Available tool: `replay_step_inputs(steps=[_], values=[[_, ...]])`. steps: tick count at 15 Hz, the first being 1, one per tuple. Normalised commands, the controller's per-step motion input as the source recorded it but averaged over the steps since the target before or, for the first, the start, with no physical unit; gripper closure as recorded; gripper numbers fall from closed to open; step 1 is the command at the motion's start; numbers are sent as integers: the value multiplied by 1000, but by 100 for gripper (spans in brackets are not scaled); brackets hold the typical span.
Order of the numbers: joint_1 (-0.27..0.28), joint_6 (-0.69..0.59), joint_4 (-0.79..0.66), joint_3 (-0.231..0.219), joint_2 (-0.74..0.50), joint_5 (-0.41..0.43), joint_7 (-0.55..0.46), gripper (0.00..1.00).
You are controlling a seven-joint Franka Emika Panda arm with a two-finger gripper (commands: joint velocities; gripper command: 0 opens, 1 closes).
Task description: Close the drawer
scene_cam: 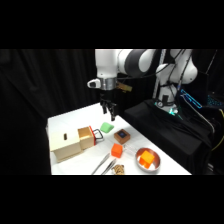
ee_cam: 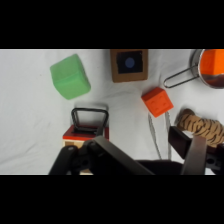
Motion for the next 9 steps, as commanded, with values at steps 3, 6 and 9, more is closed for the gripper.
replay_step_inputs(steps=[3, 6, 9], values=[[-44, 353, 88, -7, 227, 146, 103, 0], [-43, 422, 83, -4, 231, 164, 86, 0], [-37, 385, 61, -2, 185, 140, 97, 0]])
